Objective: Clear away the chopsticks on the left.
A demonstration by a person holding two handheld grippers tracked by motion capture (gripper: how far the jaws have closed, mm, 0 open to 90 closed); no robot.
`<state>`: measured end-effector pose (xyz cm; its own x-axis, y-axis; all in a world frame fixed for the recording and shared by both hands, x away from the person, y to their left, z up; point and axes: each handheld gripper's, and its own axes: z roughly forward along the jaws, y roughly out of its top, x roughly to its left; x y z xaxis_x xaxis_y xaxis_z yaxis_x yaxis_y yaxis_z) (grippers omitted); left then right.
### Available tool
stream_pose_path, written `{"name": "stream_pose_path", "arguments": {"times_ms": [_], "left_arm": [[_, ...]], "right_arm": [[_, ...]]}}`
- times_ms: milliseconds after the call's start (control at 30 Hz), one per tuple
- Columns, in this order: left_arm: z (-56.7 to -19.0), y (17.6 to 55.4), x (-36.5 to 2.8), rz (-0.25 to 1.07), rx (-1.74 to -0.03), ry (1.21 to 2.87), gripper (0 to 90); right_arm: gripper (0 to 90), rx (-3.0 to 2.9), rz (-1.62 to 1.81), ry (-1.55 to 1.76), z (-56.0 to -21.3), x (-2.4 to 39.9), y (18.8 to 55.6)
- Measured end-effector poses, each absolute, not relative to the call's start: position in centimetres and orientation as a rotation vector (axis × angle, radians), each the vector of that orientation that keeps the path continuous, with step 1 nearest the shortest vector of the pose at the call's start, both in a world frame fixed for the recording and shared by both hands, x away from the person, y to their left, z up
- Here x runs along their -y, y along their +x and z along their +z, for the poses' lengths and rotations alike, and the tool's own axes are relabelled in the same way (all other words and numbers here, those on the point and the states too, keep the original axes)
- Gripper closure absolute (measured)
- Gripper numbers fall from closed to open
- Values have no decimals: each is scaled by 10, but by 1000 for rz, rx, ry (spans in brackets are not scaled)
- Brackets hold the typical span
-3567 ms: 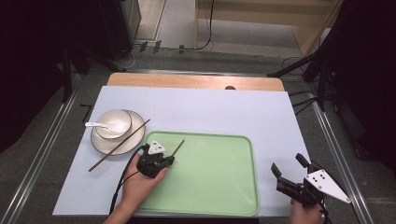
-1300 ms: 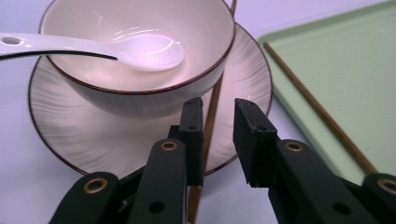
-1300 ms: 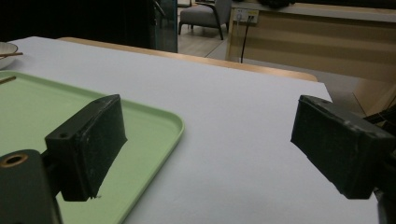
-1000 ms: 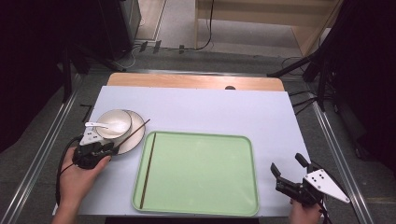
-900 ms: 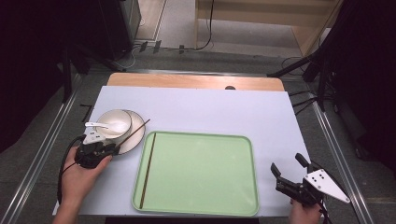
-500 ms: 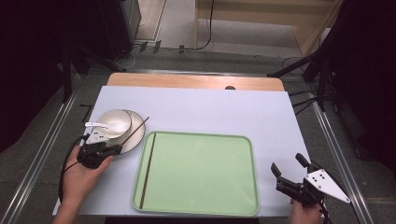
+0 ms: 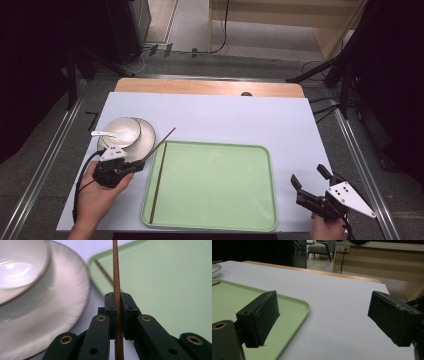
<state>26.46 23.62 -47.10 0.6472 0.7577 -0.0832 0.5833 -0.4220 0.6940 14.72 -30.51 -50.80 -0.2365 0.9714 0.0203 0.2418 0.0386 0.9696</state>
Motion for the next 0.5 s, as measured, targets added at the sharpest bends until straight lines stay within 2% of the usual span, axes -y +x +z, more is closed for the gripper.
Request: {"name": "stream_pose_path", "arguments": {"times_ms": [500], "left_arm": [[-503,237,-174,143,-1036,2156,850]], "right_arm": [[101,-1573,1245,1263,-507,306,146]]}}
